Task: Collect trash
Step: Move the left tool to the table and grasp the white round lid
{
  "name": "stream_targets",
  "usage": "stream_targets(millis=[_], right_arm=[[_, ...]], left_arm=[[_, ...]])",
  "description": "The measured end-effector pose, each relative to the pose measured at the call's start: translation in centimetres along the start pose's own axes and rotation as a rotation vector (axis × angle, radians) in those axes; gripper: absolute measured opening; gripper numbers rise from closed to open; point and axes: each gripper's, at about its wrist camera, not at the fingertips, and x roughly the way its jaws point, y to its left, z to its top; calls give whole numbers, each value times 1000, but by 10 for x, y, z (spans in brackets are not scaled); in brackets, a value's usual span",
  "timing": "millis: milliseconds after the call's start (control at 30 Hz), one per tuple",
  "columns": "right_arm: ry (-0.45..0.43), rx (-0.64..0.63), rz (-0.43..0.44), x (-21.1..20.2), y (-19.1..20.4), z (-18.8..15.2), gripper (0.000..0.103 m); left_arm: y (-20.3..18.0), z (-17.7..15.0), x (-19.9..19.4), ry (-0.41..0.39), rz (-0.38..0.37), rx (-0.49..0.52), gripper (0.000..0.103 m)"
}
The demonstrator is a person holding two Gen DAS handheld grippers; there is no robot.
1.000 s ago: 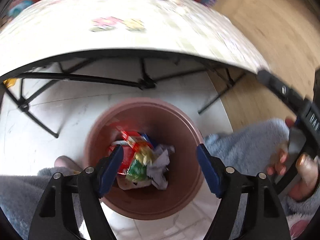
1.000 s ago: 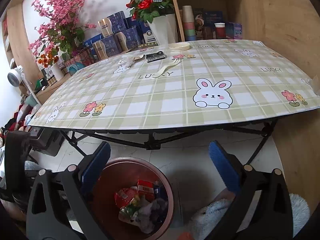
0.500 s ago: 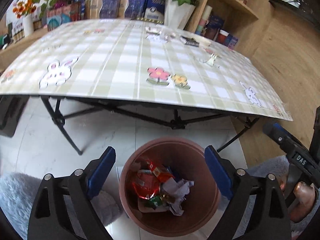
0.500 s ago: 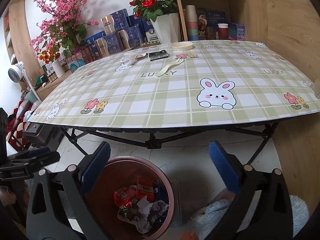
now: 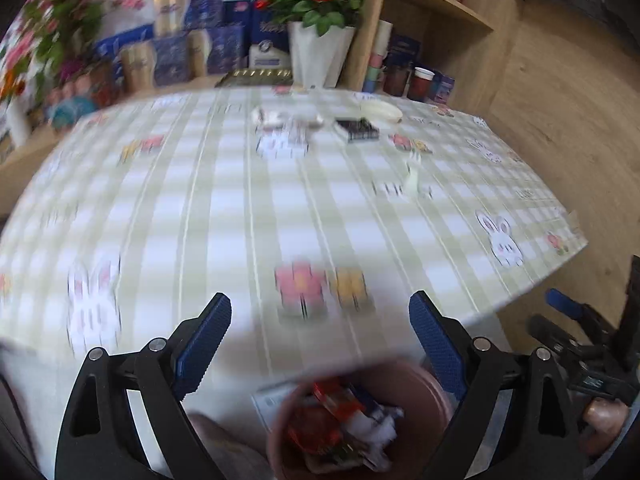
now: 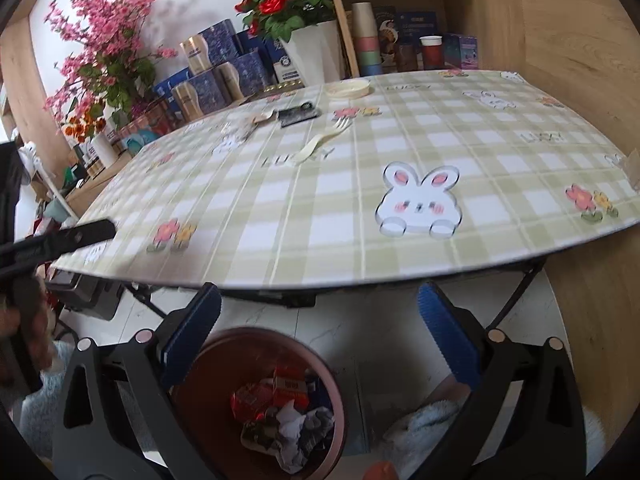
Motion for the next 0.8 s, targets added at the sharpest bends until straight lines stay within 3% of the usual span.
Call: stream_targets(millis=[167,367,600,700,767,800], right_arm=[[-2,-6,-43,18,-13,39,97],[-28,20,-49,42,-28,82,97],[-6,-4,-31,71,-28,112,97],[2,-34,-24,80,-24,120,97],[7,-49,-19,85,-22,124,97],[10,-55,-14,89,-21,127,97]], left_arm=[[10,88,55,-3,-3,78,88],[19,169,144,69,53,129,88],[24,199,208,126,122,152,88],[32,205,223,140,117,109,80],[34,206,228,145,105,91,63],[37,207,230,157,93,82,62]])
